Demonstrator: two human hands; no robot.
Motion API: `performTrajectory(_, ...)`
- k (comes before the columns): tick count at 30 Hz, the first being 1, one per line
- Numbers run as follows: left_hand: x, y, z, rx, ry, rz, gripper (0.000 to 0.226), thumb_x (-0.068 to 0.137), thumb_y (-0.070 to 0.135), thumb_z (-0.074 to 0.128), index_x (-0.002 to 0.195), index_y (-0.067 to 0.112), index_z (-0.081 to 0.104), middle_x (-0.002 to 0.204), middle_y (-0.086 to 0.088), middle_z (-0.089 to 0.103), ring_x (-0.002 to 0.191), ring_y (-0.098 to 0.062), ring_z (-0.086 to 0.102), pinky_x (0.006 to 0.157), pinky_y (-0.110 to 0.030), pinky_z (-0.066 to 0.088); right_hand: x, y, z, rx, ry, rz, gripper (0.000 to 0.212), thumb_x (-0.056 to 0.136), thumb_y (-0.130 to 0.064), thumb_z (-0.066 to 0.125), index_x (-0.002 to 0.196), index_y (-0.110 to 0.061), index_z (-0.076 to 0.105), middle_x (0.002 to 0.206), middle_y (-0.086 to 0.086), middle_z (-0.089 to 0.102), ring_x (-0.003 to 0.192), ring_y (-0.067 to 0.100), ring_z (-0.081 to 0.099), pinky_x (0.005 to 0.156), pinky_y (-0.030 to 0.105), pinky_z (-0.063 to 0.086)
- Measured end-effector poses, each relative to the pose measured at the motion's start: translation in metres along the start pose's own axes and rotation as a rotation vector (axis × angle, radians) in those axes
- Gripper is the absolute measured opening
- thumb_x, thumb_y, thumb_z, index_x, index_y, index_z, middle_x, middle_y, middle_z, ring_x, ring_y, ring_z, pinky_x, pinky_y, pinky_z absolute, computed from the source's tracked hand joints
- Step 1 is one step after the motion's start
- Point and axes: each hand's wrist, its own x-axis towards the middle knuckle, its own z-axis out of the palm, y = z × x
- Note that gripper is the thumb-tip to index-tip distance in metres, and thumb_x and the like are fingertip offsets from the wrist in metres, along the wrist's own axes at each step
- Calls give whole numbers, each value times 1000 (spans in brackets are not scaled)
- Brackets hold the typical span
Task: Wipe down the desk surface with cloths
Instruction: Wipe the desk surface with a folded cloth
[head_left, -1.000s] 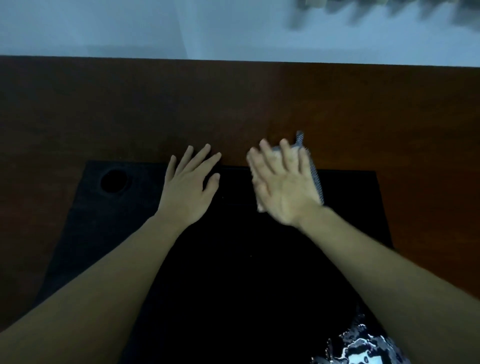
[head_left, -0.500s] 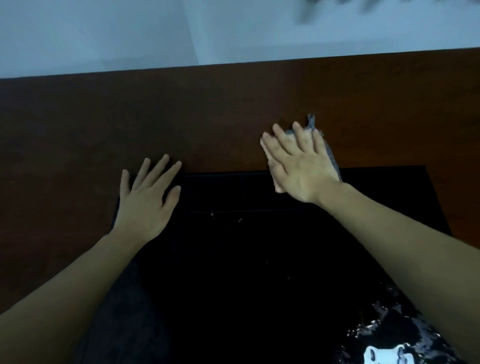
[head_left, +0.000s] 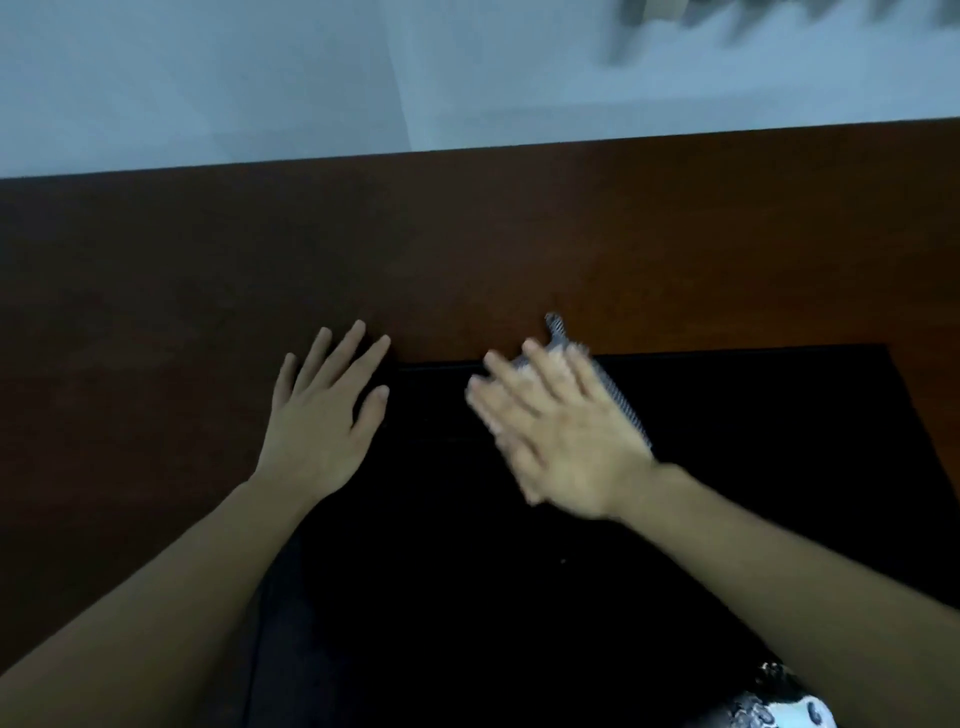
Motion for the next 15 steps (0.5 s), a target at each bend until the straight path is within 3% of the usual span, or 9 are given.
performTrajectory(3,-5,-18,-5,6,15,-39,54,107,52,24,159,41,20,168,18,1,154,-9,-13,125,-42,-8,37,29,-14,-35,-16,179,60,103,-46,1,159,-37,-19,168,-8,-21,153,31,-23,122,55,-12)
performTrajectory(9,-11,-47,-7,-7,44,-117,53,107,46,31,159,40,22,168,17,0,155,-11,-13,124,-45,-8,52,-2,-15,-22,-33,250,60,104,-44,-1,159,-32,-20,168,-4,-22,153,35,-24,122,58,-13)
performTrajectory(11,-12,-50,-4,-3,16,-128,55,107,47,29,160,41,19,168,17,-1,155,-11,-13,124,-45,-8,32,-38,-5,-56,-37,145,66,98,-45,-1,161,-30,-12,170,0,-14,154,39,-16,121,62,-9)
performTrajectory(13,-11,-51,-3,10,-3,-123,55,107,48,27,160,41,16,168,16,-3,155,-11,-13,124,-46,-8,5,-72,4,-22,-25,17,67,99,-46,13,163,-27,10,171,2,8,155,41,2,121,63,-1)
performTrajectory(15,-10,-50,-2,15,-2,-123,55,107,48,26,160,41,16,168,16,-2,155,-12,-11,124,-47,-8,-12,-86,10,45,-41,-60,62,103,-46,23,162,-27,21,169,0,18,155,38,10,120,59,4)
